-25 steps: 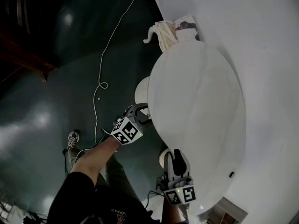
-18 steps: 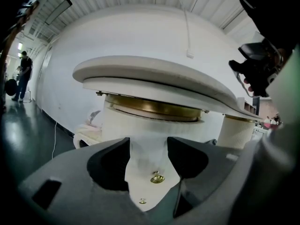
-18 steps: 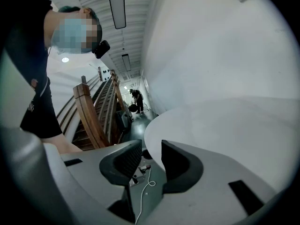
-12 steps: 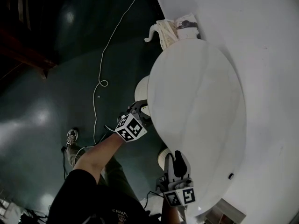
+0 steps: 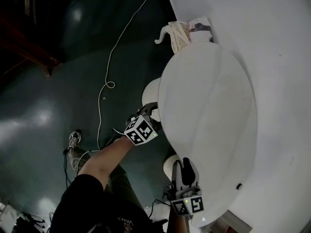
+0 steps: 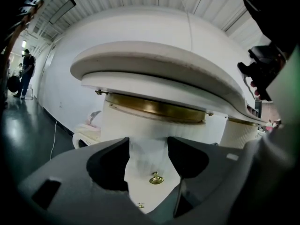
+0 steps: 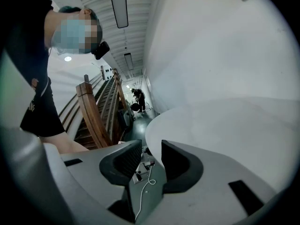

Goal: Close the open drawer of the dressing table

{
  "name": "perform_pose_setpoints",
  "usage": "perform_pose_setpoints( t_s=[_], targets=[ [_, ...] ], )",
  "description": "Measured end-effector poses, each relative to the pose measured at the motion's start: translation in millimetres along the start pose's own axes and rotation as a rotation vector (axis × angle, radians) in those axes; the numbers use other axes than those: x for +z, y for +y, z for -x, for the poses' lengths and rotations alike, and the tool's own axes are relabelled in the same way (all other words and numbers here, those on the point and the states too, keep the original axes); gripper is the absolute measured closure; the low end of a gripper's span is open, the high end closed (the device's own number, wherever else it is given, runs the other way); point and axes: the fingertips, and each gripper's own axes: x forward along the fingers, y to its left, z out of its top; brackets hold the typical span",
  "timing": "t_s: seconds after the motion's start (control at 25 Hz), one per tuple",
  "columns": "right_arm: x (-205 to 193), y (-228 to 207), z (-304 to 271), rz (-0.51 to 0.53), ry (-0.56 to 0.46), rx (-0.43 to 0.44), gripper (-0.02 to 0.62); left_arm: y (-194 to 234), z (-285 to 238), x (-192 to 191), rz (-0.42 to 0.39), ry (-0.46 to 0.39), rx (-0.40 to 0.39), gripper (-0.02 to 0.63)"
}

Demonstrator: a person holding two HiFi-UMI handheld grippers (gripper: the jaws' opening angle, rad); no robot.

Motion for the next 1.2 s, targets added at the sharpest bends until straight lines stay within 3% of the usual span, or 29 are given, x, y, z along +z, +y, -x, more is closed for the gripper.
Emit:
perform_pose_setpoints(
  t_s=[0.24,0.6,1.2],
  targets=[
    [-0.6,2.2,3.8,0.012,-0.003,-0.008,0.462,0.5,2.8,0.0,-0.036,0.016,-0.005,0.351],
    [-0.3,11.2,11.1,0.006,-0.024,-0.07,0.463,3.6,25.3,-15.6,-0.088,0.109,-0.01,0.353],
    [5.5,76.1,-0.5,-0.035,-0.091,-0.079,0.465,12.2,141.8,-4.6,-0.093,0.154,0.016,0.353]
  ],
)
